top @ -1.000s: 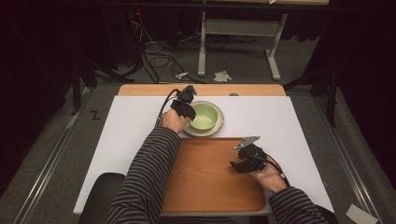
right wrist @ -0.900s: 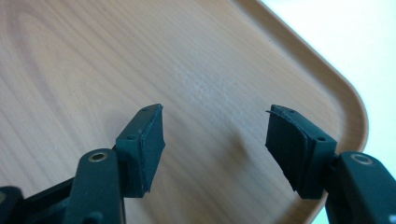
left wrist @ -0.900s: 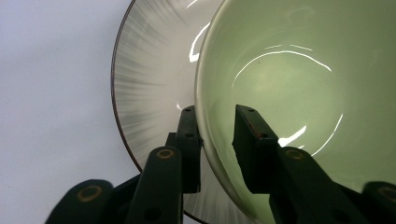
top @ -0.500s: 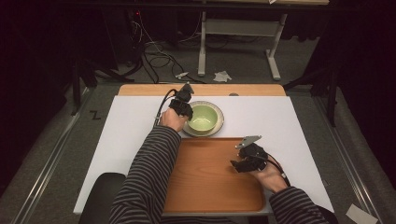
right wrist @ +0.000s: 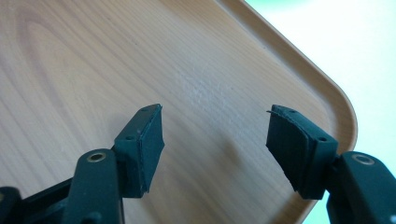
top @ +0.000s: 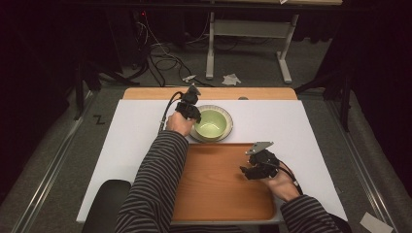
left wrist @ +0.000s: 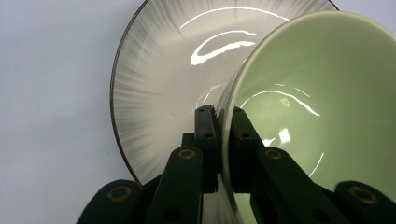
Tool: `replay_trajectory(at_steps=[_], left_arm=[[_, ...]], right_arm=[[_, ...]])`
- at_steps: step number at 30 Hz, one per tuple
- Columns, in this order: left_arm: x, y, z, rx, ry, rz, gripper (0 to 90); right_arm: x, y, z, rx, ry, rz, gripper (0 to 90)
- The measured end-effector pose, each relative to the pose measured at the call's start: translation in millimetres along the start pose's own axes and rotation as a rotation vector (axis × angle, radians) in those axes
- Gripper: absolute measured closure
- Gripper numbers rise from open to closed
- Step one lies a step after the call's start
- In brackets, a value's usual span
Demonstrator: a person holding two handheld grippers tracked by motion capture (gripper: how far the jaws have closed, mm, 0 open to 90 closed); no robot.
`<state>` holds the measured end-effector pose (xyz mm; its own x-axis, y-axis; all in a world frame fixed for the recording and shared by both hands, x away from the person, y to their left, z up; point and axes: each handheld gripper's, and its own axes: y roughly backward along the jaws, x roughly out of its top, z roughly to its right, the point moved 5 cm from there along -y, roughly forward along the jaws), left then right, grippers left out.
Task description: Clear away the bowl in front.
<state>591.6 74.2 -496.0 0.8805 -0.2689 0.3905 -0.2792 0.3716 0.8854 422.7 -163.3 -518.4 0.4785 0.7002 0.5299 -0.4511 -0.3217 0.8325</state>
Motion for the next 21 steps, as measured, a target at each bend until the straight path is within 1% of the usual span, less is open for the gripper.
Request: replay_trajectory(at_steps=[2, 5, 7, 8, 11, 12, 14, 15, 17, 18, 21], left_arm=[[0.4, 0.1, -0.3, -0.007, -0.005, -0.002, 85.1], [-0.2, 0.3, -1.3, -0.017, -0.008, 0.001, 85.1], [-0.5, 1.4, -1.5, -0.016, -0.016, 0.006, 85.1], [-0.3, 2.0, -1.4, -0.015, -0.020, 0.007, 85.2], [0.3, 4.4, -0.8, -0.024, -0.024, 0.012, 85.2], [0.5, 5.3, -0.5, -0.026, -0.025, 0.018, 85.2], [1.2, 7.7, 0.4, -0.008, -0.031, 0.047, 85.3], [1.5, 9.0, 1.0, -0.004, -0.033, 0.053, 85.3], [1.7, 10.9, 2.6, -0.018, -0.030, 0.057, 85.3], [1.9, 12.2, 3.5, -0.025, -0.032, 0.061, 85.3], [2.5, 16.7, 5.1, -0.037, -0.034, 0.075, 85.3]], right_arm=[[-0.3, -0.7, -0.2, 0.002, 0.000, -0.007, 37.8], [-0.1, -0.3, 0.5, -0.004, 0.001, -0.001, 37.9], [0.3, -0.2, 0.6, 0.001, -0.006, 0.002, 37.9], [0.3, -0.7, 0.8, -0.005, -0.007, 0.000, 37.9], [-0.4, -2.0, 0.1, 0.000, -0.001, -0.011, 37.8], [-0.5, -2.0, 0.0, 0.002, 0.001, -0.013, 37.8], [-1.0, -1.4, -0.3, 0.003, 0.004, -0.015, 37.7], [-1.0, -1.0, -0.5, 0.003, 0.004, -0.015, 37.7], [-0.8, -0.9, -0.7, 0.000, 0.004, -0.010, 37.7], [-0.1, -0.6, -0.5, -0.006, 0.011, -0.003, 37.7], [0.5, -1.9, -0.4, -0.013, 0.015, -0.002, 37.7]])
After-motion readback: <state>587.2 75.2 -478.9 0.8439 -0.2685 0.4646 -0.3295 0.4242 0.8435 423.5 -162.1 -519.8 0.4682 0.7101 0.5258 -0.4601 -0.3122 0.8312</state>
